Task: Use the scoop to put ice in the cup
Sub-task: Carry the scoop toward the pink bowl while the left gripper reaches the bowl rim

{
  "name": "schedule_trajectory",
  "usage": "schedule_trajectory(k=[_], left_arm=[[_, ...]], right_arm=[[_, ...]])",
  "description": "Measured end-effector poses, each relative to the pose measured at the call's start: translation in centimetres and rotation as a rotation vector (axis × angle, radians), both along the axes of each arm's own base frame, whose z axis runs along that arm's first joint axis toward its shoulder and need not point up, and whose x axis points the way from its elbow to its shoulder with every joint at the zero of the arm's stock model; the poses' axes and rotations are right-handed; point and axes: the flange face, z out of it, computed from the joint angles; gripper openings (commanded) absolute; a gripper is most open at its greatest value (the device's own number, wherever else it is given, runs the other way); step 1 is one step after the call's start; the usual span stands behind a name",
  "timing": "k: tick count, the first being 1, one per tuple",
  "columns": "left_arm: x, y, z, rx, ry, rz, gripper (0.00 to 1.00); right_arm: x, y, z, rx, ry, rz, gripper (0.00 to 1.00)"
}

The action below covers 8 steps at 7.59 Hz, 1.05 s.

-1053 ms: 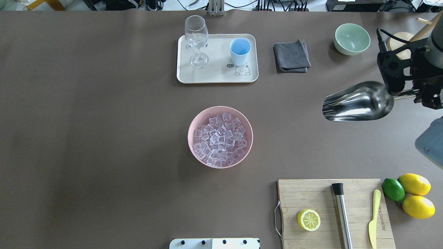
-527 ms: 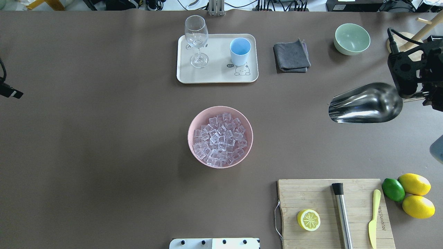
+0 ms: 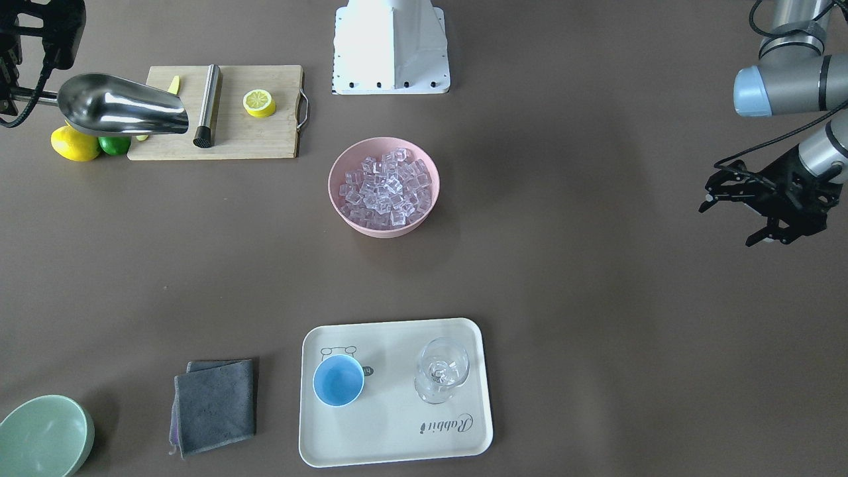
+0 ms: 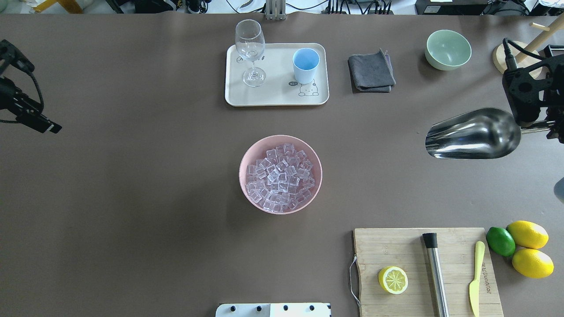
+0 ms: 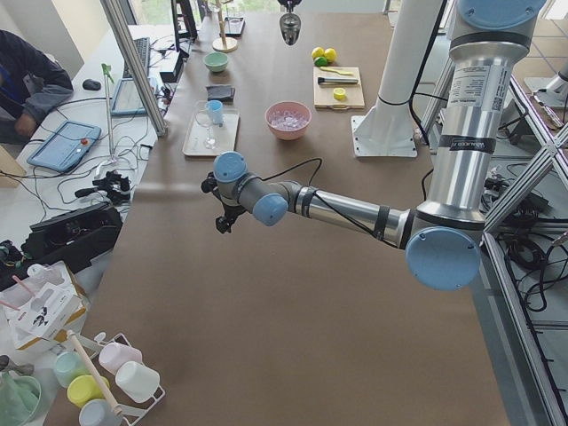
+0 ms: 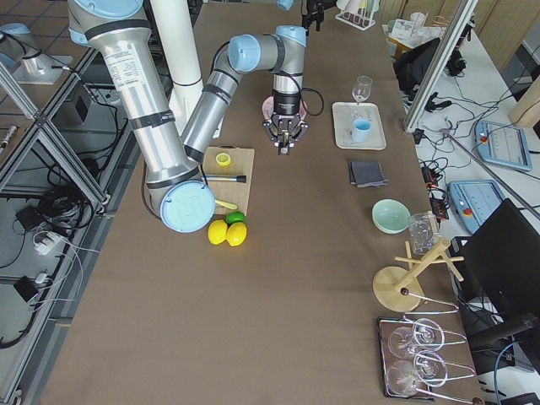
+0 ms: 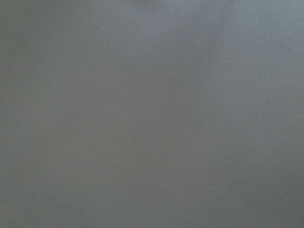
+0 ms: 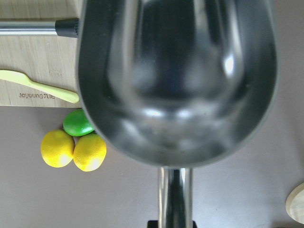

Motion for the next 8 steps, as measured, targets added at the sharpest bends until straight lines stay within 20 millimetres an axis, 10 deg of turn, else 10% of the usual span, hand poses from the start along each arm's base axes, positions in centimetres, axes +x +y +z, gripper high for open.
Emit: schedule_trajectory(k=[3, 8], left_arm=[[14.1, 2.8, -5.1, 0.149, -0.049, 0.156, 0.98], [27.1, 8.6, -10.4, 0.402, -0.077, 0.2, 0.98]], right_arm=[[-0.3, -0.5, 0.8, -0.037, 0.003, 0.015, 0.0], [-5.0, -2.2, -2.7, -0.082, -0.06, 0.069, 0.0]])
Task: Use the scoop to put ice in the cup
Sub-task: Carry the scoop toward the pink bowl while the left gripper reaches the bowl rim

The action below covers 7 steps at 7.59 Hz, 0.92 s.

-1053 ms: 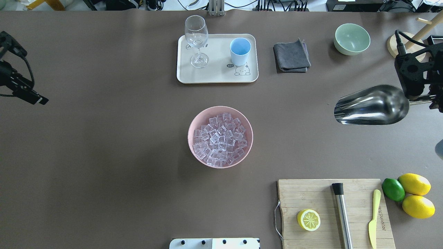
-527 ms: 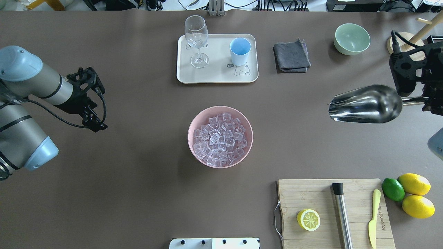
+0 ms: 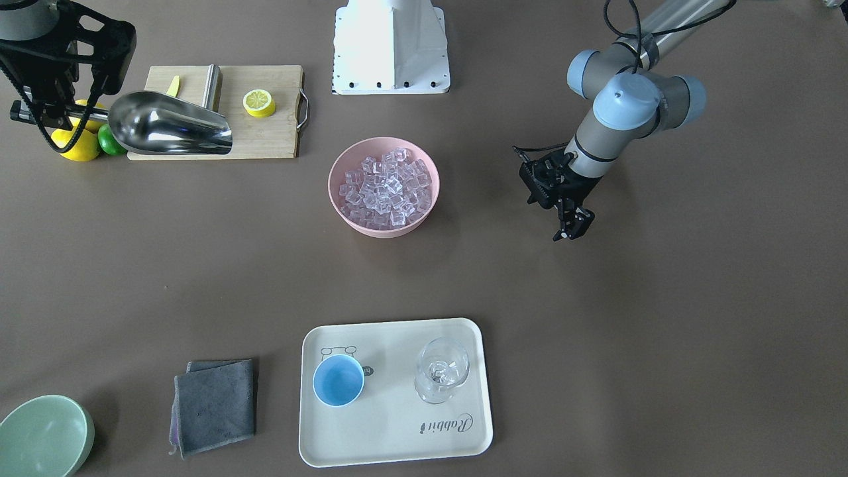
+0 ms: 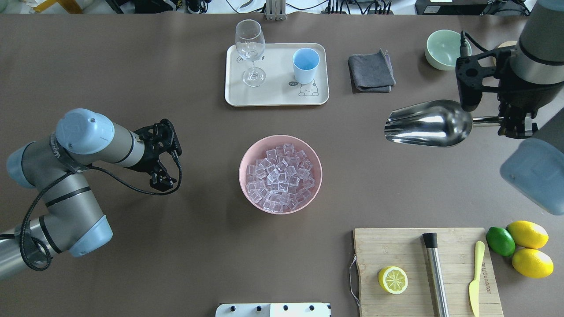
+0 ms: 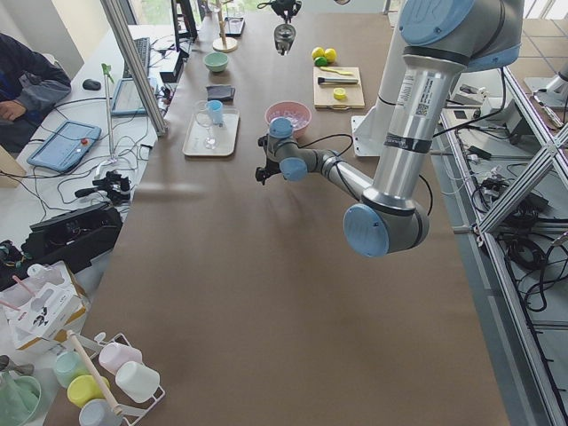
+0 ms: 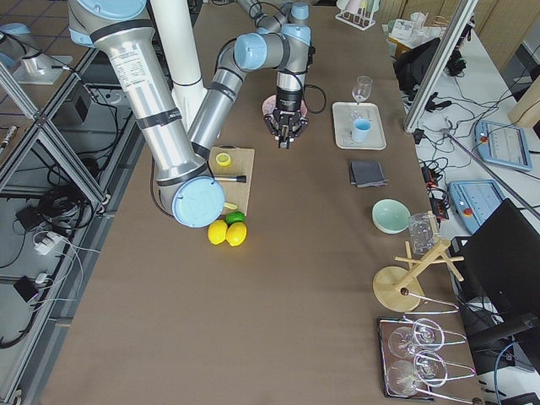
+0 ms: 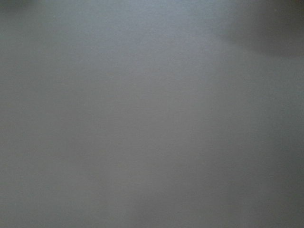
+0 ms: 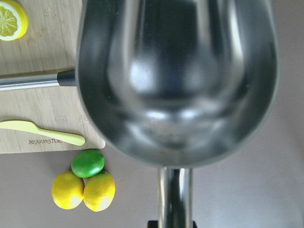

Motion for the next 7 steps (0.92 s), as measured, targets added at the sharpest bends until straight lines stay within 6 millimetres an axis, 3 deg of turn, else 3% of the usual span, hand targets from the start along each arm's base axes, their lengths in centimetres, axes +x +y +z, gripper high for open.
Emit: schedule_trajectory(k=[3, 7], left_arm=[[3.3, 1.0, -0.6, 0.097, 0.047, -0.012, 0.98], [3.7, 1.1, -2.2, 0.117, 0.138, -0.002, 0.98]], right_arm=[[-4.6, -5.9, -4.2, -0.053, 0.048, 0.001, 0.0], [-5.1, -6.7, -7.4, -0.099, 0.099, 0.002, 0.0]])
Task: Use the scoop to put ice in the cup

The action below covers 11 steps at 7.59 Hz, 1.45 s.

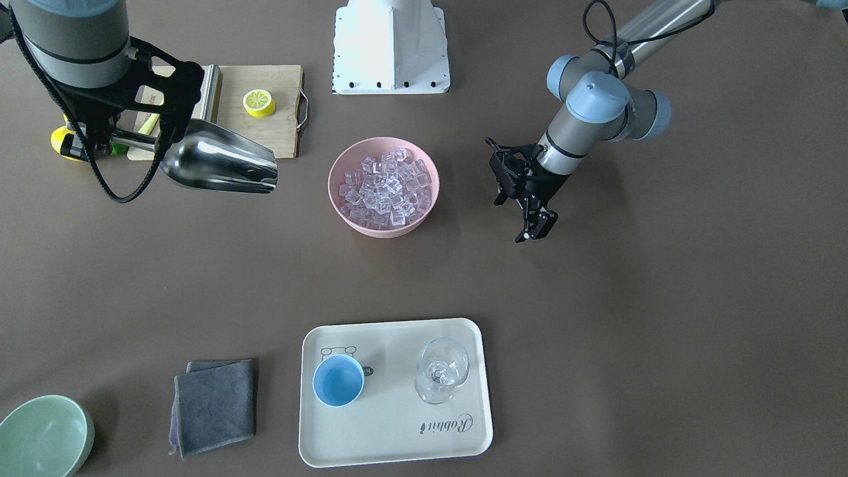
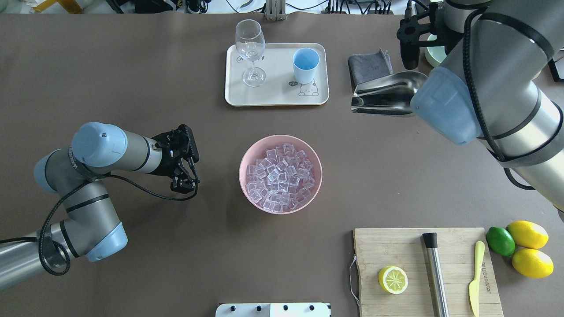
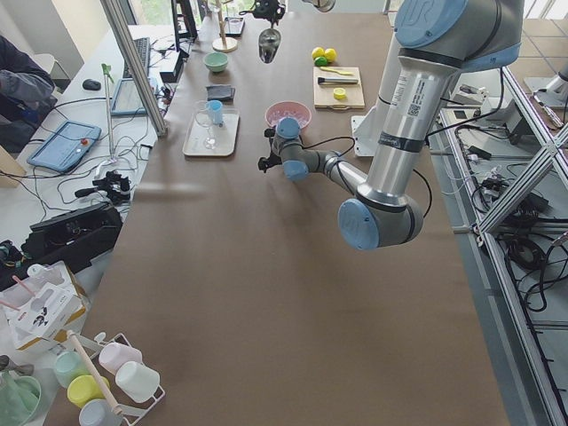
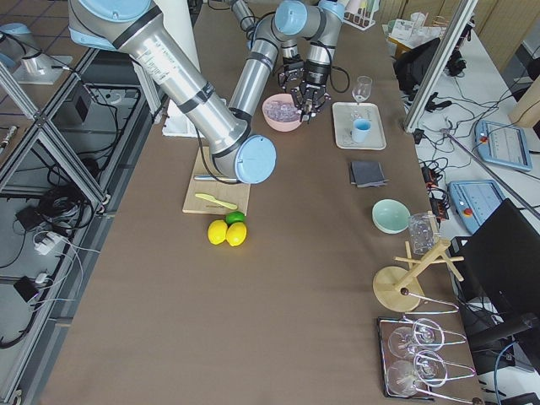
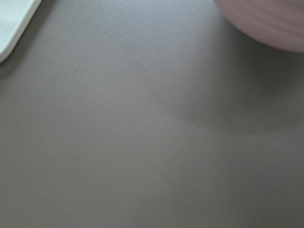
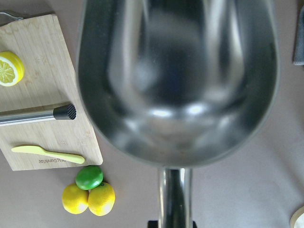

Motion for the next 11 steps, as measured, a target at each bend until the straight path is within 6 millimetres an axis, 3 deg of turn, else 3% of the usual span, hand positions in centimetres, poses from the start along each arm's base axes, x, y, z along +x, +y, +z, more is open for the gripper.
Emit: schedule_trajectory(k=[2, 3, 5, 7, 9, 11], left_arm=[[-0.5, 1.0, -1.2, -0.062, 0.096, 0.037, 0.98], [-0.4, 1.5, -1.5, -0.06, 0.131, 0.049, 0.98], [0.0, 3.1, -1.7, -0.026, 0.202, 0.079, 0.98], [0.3, 4.6, -1.3, 0.007, 0.252, 0.097, 0.98], [1.7, 5.6, -1.7, 0.041, 0.261, 0.05, 0.98], [3.6, 7.1, -2.6, 0.074, 0.264, 0.001, 0.98]], right_arm=[[-0.3, 0.1, -1.5, 0.001, -0.001, -0.004, 0.0], [-1.6, 0.3, -2.1, 0.0, 0.003, -0.021, 0.0], [-6.7, 1.7, -2.9, 0.016, 0.061, -0.079, 0.0], [-11.4, 5.1, -3.2, 0.036, 0.144, -0.144, 0.0], [-12.4, 7.0, -3.1, 0.028, 0.214, -0.178, 0.0], [-12.7, 6.8, -2.7, 0.036, 0.294, -0.19, 0.0]])
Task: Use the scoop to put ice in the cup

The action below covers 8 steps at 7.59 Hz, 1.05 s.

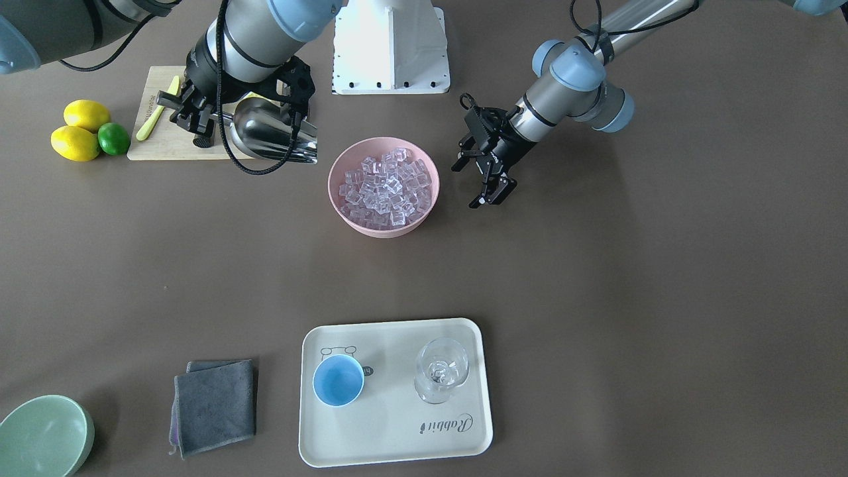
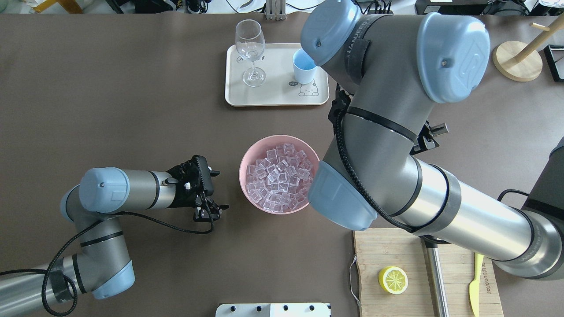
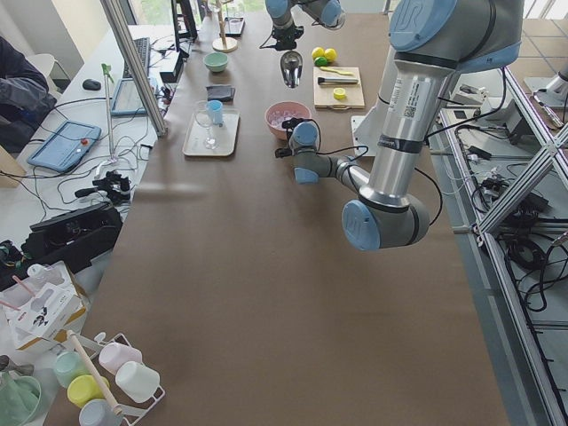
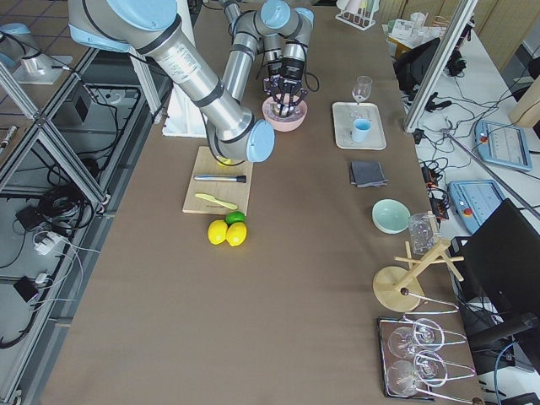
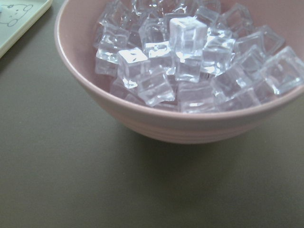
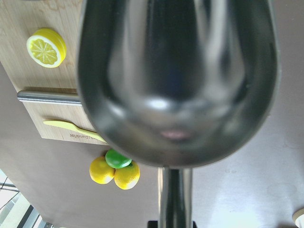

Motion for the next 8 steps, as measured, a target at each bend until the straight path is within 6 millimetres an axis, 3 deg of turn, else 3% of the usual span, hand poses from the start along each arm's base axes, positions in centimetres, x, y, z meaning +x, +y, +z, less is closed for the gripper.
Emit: schedule_trajectory(k=[4, 8], left_arm=[[1.2, 0.5, -2.8, -0.005, 0.045, -0.007, 0.98], [2.0, 0.6, -3.3, -0.029, 0.055, 0.002, 0.98]], right_arm=[[-4.1, -1.2, -1.4, -0.007, 0.062, 0.013, 0.0], [-7.2, -1.7, -0.4, 0.019, 0.107, -0.015, 0.0]])
